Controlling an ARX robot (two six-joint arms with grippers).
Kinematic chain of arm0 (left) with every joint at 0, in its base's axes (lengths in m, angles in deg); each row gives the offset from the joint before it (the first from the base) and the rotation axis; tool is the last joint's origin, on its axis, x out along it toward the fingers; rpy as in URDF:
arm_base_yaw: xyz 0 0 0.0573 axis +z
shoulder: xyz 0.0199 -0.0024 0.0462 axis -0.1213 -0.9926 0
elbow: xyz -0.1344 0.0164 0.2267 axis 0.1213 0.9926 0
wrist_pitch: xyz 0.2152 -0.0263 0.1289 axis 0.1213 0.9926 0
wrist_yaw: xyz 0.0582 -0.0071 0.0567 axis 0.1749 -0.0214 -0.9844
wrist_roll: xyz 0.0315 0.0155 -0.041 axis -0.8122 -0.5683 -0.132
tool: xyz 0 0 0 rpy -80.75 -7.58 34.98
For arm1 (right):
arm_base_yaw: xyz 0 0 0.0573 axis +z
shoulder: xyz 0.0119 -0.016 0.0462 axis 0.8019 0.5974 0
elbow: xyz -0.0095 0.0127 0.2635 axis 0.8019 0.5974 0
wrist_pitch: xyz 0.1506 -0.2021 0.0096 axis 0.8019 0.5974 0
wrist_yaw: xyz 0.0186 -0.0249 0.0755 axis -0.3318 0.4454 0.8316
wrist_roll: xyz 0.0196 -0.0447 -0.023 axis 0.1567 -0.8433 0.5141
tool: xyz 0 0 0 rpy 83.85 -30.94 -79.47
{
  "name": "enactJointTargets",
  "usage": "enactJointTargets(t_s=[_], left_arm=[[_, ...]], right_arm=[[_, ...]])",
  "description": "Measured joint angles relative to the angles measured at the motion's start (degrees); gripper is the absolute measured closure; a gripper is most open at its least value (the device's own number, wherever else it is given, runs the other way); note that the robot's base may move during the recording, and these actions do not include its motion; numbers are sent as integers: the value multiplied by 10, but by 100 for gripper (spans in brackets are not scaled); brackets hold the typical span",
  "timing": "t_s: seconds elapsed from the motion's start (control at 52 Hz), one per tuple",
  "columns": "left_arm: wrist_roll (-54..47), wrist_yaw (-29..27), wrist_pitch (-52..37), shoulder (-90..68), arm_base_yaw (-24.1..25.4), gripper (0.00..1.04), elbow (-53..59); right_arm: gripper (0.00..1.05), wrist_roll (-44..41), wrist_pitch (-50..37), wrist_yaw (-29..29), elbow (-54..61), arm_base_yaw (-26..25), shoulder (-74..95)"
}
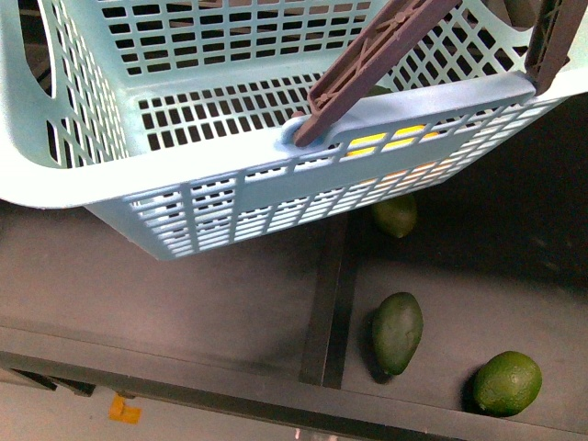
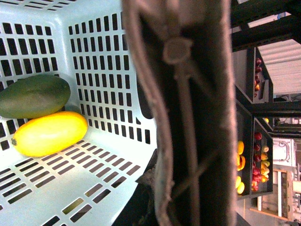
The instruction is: Pick mango and avocado into basket
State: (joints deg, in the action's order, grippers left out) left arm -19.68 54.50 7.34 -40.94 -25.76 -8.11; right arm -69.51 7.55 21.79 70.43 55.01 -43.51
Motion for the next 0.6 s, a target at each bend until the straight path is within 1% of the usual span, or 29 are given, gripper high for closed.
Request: enactJointTargets(t_s=[0.077,0.192,0.25,0.596], left_arm=[[0,1,0,0,0,100,0],[-1,-1,0,0,0,100,0],[0,0,0,0,0,100,0],[0,1,0,0,0,100,0]], right_arm=[[103,0,16,0,7,-13,-24],[103,0,38,3,16,-15,-56],[103,0,20,3,34,-15,-64],[103,0,126,3,36,-15,-177]])
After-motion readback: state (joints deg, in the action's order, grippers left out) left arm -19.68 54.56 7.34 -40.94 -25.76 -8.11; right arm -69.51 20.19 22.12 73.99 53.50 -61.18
